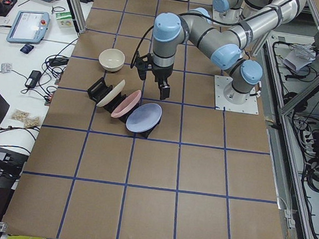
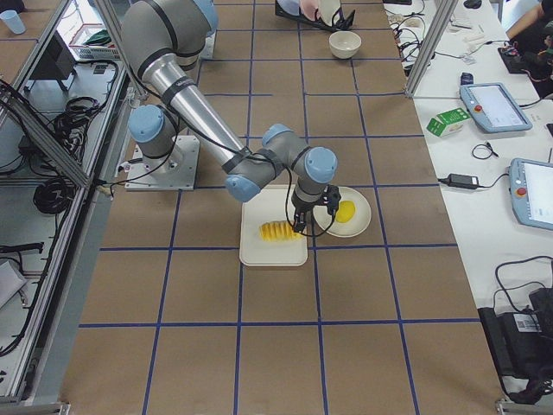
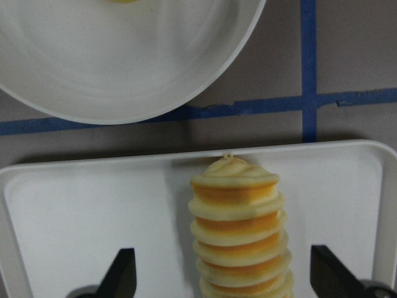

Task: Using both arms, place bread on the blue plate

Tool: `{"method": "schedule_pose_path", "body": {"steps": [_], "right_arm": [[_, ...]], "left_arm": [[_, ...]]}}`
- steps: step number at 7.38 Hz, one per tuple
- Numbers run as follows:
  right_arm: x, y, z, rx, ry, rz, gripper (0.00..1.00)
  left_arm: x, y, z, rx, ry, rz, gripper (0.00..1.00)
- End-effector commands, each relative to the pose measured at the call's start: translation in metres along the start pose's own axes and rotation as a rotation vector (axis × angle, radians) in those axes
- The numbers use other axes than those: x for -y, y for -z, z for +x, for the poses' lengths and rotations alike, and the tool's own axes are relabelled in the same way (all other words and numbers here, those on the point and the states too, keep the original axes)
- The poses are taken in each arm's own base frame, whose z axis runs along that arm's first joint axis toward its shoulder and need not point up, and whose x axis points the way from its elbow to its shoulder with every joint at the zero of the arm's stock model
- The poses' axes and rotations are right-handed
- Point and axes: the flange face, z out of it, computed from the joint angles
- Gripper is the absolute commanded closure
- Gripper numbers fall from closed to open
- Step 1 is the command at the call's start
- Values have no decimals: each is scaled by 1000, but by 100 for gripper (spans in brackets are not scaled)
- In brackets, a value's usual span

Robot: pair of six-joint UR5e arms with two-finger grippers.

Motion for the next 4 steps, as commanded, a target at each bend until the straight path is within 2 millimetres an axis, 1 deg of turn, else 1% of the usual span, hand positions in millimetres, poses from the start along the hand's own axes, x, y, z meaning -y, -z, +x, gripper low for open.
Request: {"method": "schedule_pose_path", "body": {"steps": [1,2,3,4], "right_arm": [[-7,-22,-5,-30,98,36,0],[-9,-32,-5,-20,104,25,0],[-15,-40,6,-4,87,10,0],[-15,-55,10,10,143,-8,0]], "left_arm": [[19,-53,-32,-47,-1,-25,0],[24,-79,-37,-67,1,-59,0],[30,-101,-43,-80,11,-85,0],[36,-116,-47,-86,34,-89,0]]}}
